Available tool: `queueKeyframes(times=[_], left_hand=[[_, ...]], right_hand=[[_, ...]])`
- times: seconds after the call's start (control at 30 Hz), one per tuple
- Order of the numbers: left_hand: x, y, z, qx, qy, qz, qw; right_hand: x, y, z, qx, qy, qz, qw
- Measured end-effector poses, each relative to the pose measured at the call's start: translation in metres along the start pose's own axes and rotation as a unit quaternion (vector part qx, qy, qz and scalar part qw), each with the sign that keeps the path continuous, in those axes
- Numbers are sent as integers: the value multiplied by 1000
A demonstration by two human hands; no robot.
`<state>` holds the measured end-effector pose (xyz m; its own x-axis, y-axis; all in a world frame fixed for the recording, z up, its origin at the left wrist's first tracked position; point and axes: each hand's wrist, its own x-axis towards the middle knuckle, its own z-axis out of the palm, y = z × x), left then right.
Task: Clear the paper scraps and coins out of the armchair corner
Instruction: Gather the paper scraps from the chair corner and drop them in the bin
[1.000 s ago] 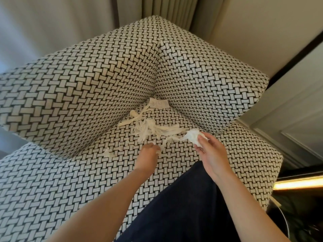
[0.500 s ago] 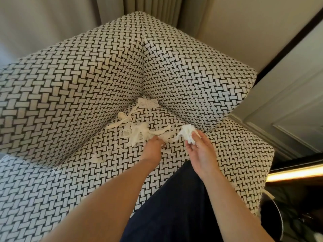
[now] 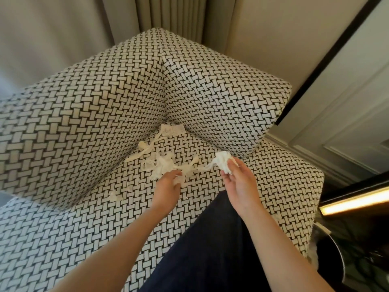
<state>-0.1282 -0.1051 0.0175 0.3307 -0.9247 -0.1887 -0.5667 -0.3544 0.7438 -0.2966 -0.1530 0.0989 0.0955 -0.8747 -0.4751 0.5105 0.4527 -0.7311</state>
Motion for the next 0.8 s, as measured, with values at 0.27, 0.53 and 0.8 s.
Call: queueKeyframes(times=[0.27, 0.53, 0.8], left_hand=[[4, 58, -41, 18, -35, 83, 996], [15, 142, -20, -46, -114, 143, 982], [-5, 220, 63, -87, -233, 161, 955]], right_hand=[[-12, -30, -21, -3, 41, -28, 999], [-33, -78, -77, 44, 110, -70, 991], [-64, -117, -153, 13, 195, -121, 973]])
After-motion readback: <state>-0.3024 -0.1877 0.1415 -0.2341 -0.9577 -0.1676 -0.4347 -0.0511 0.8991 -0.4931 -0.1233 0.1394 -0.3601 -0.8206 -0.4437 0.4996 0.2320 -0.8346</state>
